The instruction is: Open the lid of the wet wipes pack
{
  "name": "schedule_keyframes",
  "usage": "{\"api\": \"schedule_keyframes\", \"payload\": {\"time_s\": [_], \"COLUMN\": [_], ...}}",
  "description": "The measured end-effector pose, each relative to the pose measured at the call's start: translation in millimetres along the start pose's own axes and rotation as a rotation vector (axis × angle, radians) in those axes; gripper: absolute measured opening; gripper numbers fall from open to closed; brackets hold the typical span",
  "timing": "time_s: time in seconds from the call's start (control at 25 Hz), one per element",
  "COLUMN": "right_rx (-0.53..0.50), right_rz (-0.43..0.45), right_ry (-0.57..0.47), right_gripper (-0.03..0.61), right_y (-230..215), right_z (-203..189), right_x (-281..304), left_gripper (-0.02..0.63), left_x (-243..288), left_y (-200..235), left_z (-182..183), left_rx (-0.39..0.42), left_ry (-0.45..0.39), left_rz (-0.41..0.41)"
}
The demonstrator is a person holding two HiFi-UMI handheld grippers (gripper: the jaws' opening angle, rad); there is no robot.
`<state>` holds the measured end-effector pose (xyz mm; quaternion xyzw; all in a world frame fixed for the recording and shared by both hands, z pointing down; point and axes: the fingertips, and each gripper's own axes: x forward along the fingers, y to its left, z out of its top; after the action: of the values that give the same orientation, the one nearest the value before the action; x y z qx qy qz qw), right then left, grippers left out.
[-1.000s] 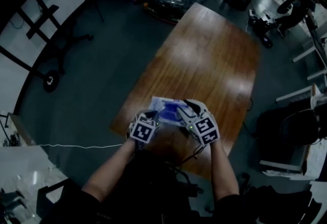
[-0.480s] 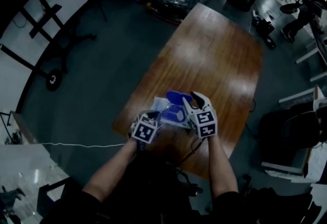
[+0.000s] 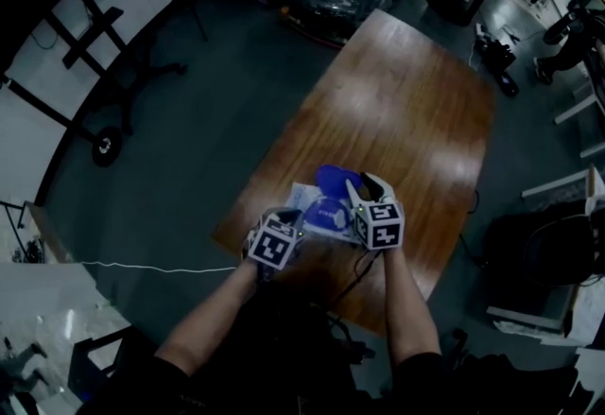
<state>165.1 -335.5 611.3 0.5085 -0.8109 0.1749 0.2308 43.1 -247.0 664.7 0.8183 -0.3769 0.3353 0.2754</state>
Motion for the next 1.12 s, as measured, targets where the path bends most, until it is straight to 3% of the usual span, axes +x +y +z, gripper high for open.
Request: {"api": "schedule_keyframes", "payload": {"time_s": [0.36, 0.64, 0.8, 1.12], "right_rx": [0.067, 0.136, 0.146, 0.172], "right_rz": [-0.026, -0.020, -0.037, -0.042], "right_ry": [0.011, -0.066, -0.119, -0.215], "right_gripper": [0.166, 0.162, 0.023, 0.012], "right_y": [-4, 0, 11, 41], "right_z": [-2, 9, 21, 38], "right_x": [-5, -40, -65, -105], "left_gripper": [0.005, 0.005, 0.005, 0.005], "left_x": [-8, -21, -32, -64], "left_y": [0, -5, -10, -25], "left_z": [8, 25, 38, 61], "left_rx": [0.018, 0.047, 0.066, 0.093], "left_ry": [-0.026, -0.084, -0.124, -0.228], "left_rz": [-0.010, -0.016, -0.025, -0.062]}}
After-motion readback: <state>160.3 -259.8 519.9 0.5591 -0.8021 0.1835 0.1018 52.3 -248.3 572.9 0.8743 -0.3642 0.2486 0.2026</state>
